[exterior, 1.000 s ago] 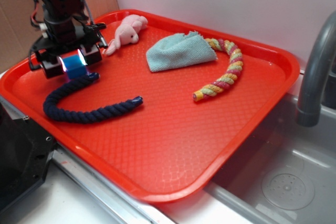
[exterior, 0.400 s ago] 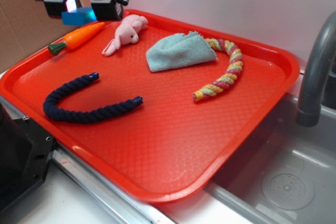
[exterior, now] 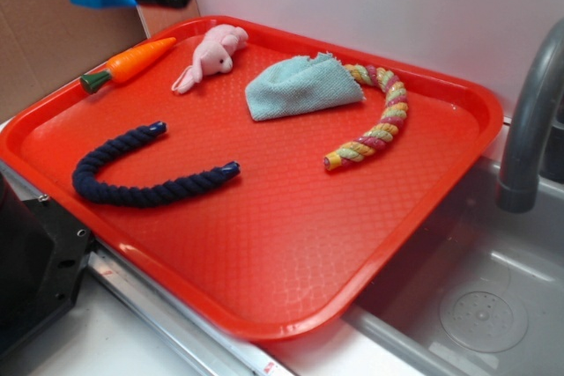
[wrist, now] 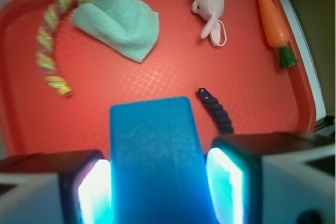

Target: Grab the blue block.

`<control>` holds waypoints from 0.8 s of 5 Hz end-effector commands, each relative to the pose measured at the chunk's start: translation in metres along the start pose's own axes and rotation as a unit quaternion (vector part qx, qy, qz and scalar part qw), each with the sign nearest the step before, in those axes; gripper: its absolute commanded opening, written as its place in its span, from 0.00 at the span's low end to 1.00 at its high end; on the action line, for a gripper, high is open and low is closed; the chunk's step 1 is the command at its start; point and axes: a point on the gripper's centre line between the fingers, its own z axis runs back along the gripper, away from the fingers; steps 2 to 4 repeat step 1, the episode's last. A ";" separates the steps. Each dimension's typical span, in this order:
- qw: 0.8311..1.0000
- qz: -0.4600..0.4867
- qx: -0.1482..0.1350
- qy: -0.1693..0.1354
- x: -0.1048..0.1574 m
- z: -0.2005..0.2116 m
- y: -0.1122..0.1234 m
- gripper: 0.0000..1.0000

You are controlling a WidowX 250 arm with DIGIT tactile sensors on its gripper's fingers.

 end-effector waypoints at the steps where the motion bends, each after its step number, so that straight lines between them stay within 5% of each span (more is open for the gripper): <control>1: 0.999 0.047 0.008 0.008 0.010 0.006 0.027 0.00; 4: 0.999 0.047 0.008 0.008 0.010 0.006 0.027 0.00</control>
